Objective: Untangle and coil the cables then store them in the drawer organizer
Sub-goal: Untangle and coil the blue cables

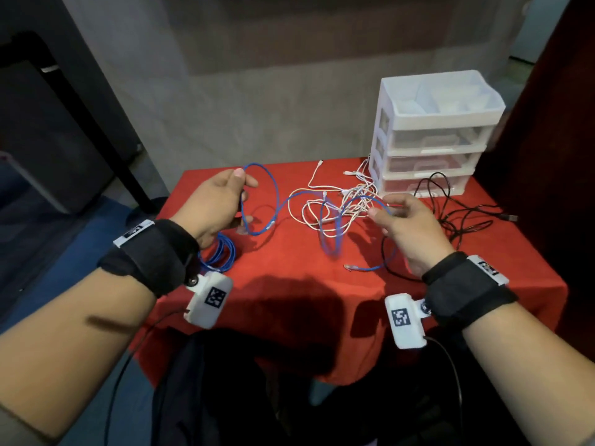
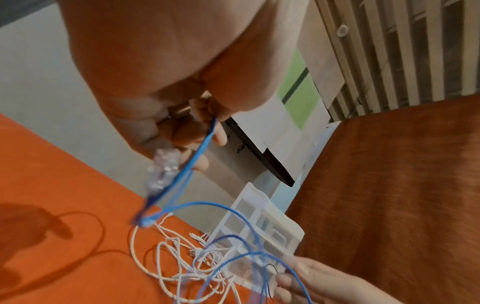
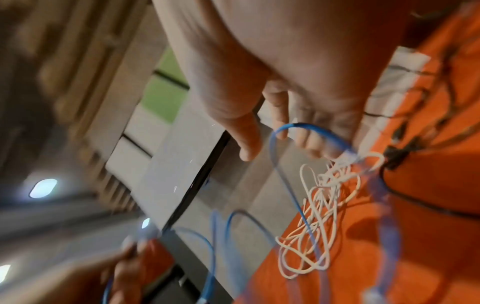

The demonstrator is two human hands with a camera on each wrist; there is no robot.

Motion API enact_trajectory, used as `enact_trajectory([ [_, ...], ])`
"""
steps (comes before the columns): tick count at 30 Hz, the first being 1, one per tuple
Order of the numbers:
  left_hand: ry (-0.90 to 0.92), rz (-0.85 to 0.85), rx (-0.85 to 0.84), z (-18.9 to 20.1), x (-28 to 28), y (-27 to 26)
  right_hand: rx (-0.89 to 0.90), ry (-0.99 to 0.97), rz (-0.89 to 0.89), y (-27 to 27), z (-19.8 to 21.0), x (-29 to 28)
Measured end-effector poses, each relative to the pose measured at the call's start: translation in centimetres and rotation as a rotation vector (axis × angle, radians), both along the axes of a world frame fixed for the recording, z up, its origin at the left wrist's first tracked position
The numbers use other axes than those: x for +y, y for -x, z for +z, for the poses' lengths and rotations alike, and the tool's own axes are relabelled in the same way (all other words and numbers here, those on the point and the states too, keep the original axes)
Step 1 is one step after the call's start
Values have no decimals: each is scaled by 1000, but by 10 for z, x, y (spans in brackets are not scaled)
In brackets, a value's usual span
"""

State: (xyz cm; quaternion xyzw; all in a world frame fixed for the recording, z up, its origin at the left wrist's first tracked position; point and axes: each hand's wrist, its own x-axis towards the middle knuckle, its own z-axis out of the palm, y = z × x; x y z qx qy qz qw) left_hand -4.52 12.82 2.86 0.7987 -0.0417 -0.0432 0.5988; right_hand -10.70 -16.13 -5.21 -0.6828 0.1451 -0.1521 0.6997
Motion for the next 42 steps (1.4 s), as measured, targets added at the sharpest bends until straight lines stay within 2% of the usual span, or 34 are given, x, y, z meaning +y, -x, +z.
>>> enact_trajectory([
  [2, -37, -2, -65, 0, -7, 5, -17, 243, -25, 2, -2, 5],
  [5, -49, -10, -128, 2, -19, 11, -150, 508, -16, 10, 5, 27],
  [8, -32, -47, -146, 9, -27, 18, -306, 618, -13, 18, 16, 48],
  [11, -31, -152, -183, 17, -33, 28, -346, 659, -32, 16, 27, 57],
  [14, 17, -258, -196, 24, -38, 39, -242, 619, 45, 9, 32, 60],
  [18, 60, -350, -200, 31, -39, 48, -37, 423, 114, 2, 33, 57],
  [20, 65, -374, -197, 30, -38, 50, -49, 495, 91, 0, 26, 51],
  [22, 88, -366, -203, 28, -35, 50, -92, 488, 64, -1, 21, 44],
  [25, 165, -322, -172, 23, -29, 44, -76, 225, 7, 1, 22, 36],
  [27, 307, -285, -79, 20, -24, 38, -62, 7, -13, 3, 28, 29],
  [29, 464, -242, 15, 20, -20, 34, -60, -110, -4, 7, 35, 24],
  [31, 492, -221, 27, 17, -19, 33, -65, -119, 19, 10, 41, 24],
  [36, 409, -196, -43, 12, -24, 40, -102, -43, 84, 17, 51, 27],
  [38, 420, -197, -44, 14, -25, 42, -114, 31, 90, 20, 55, 29],
  [40, 410, -216, -49, 16, -27, 44, -105, 117, 90, 22, 56, 32],
  [42, 418, -235, -66, 17, -29, 46, -57, 124, 127, 22, 58, 34],
])
